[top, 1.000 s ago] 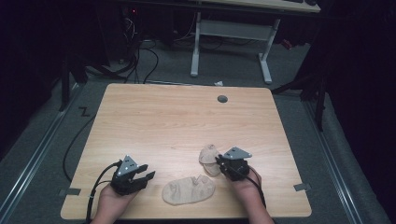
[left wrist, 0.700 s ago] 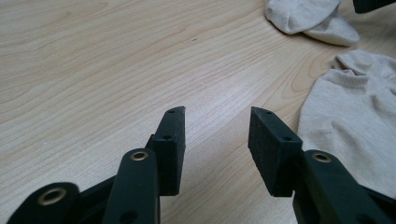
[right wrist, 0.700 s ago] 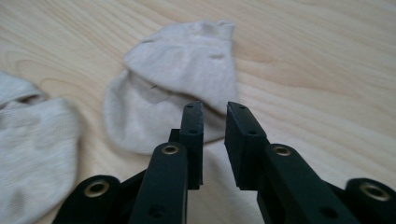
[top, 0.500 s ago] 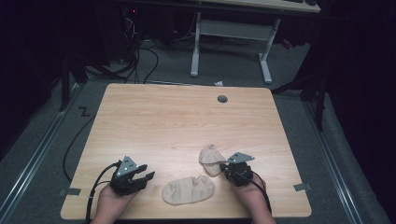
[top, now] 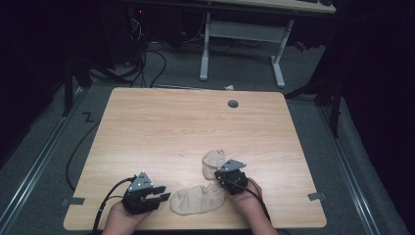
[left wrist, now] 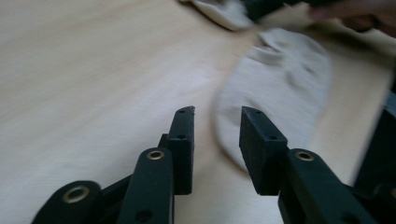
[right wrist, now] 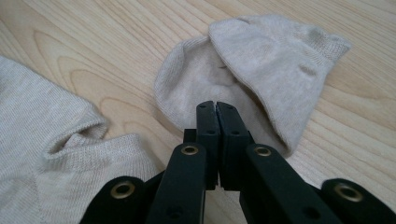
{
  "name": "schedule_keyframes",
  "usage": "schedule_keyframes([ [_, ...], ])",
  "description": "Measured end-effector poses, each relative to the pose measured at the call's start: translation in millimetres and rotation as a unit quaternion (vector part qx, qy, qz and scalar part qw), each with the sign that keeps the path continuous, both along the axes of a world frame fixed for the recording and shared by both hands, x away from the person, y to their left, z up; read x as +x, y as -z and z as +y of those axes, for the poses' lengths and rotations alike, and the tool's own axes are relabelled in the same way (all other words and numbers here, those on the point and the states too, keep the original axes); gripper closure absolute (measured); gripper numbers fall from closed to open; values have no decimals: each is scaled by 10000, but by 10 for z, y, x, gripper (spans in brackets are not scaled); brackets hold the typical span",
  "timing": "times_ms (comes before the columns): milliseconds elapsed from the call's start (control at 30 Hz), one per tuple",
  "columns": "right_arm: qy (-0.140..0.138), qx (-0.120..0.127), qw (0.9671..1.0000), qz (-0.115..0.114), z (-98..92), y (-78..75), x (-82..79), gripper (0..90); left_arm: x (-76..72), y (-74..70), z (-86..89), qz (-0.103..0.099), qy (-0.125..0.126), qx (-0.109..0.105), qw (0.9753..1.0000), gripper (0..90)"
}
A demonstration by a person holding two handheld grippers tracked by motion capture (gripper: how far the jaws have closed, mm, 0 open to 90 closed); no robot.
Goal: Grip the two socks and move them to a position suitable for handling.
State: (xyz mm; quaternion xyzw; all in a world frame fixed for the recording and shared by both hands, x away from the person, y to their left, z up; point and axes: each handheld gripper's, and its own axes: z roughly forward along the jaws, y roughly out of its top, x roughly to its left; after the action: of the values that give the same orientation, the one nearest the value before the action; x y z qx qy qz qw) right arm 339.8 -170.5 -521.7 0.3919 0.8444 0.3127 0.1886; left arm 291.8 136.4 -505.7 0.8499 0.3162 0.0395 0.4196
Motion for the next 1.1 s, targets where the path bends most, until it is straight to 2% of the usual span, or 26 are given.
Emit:
schedule_keyframes([
  [100, 14, 21, 10000, -2, -10, 2, 10, 880, -86, 46, -172, -105, 316, 336, 9989, 678],
  [167, 13, 18, 10000, -25, -6, 5, 19, 878, -94, 94, -240, -140, 363, 559, 9977, 679],
  [233, 16, -2, 10000, -23, -3, 2, 23, 872, -73, 137, -265, -232, 253, 794, 9963, 685],
  [367, 5, 68, 10000, -67, -10, -19, 15, 846, 19, 150, -230, -198, -63, 696, 9974, 691],
  [467, 27, 181, 9995, -263, 11, -131, 20, 804, 30, 108, -180, -259, -128, 453, 9986, 672],
  [600, 111, 248, 9990, -356, 132, -232, 188, 656, 12, 24, -117, -490, -239, 236, 9982, 636],
  [633, 120, 239, 9990, -364, 169, -223, 233, 619, 16, 16, -93, -512, -263, 213, 9981, 630],
  [733, 256, -4, 9994, -236, 319, -110, 441, 564, 34, 24, -50, -495, -328, 219, 9980, 628],
  [833, 355, -237, 9989, -207, 387, -26, 561, 579, 56, 26, -15, -476, -376, 198, 9980, 628],
  [867, 379, -302, 9987, -165, 390, -10, 588, 618, 60, 24, -8, -477, -377, 201, 9979, 628],
  [933, 413, -252, 9986, -217, 376, -14, 599, 782, 64, 26, 1, -468, -377, 195, 9980, 628],
  [1000, 394, -148, 9987, -296, 353, -64, 573, 821, 62, 26, 5, -482, -379, 203, 9979, 628],
  [1100, 369, -3, 9982, -470, 329, -135, 515, 822, 64, 27, 6, -489, -388, 215, 9978, 628],
])
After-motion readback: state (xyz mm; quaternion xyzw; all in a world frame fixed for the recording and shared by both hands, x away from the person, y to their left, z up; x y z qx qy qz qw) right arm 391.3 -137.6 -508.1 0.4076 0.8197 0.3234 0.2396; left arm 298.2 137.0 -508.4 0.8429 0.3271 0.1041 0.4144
